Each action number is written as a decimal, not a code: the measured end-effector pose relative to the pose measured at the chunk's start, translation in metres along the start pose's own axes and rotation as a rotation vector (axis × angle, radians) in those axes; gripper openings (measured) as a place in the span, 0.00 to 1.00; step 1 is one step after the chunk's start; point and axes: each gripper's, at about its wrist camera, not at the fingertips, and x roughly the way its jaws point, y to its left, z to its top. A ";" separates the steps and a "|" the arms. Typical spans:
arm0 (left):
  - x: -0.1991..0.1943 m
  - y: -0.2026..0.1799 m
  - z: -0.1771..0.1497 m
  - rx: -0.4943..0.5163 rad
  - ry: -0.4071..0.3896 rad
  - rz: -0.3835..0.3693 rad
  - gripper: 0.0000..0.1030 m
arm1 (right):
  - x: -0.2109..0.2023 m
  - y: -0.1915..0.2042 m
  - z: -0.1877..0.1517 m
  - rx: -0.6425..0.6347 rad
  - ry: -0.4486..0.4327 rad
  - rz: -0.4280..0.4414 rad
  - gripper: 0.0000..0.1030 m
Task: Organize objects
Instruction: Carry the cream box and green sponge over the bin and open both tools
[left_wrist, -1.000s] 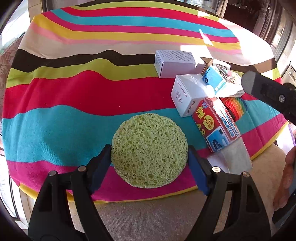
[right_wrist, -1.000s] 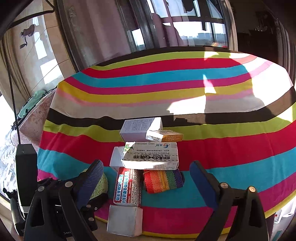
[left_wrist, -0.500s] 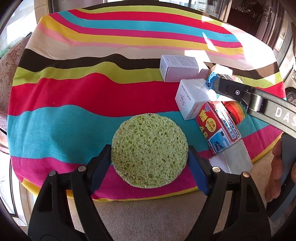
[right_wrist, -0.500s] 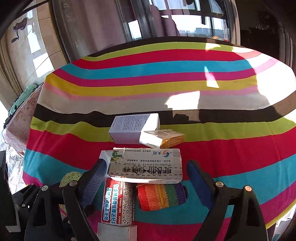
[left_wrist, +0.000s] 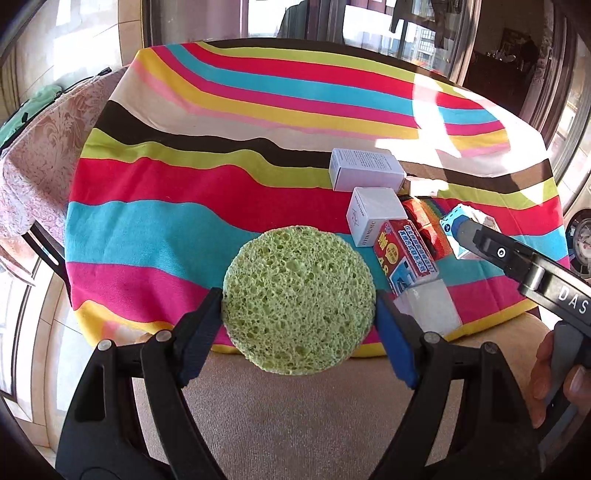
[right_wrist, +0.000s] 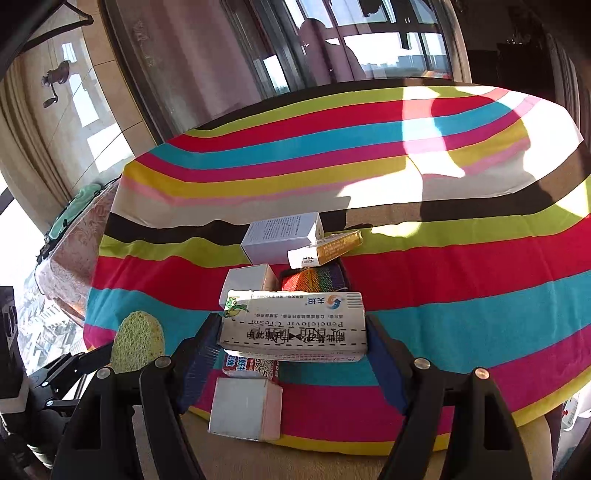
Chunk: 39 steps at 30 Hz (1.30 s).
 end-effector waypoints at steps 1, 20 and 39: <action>-0.004 -0.003 -0.002 -0.002 -0.002 -0.006 0.80 | -0.005 -0.003 -0.003 0.013 -0.002 0.007 0.74; -0.032 -0.141 -0.040 0.238 0.049 -0.225 0.80 | -0.100 -0.095 -0.059 0.282 -0.068 -0.029 0.74; -0.015 -0.263 -0.059 0.414 0.110 -0.444 0.80 | -0.181 -0.227 -0.116 0.639 -0.127 -0.275 0.74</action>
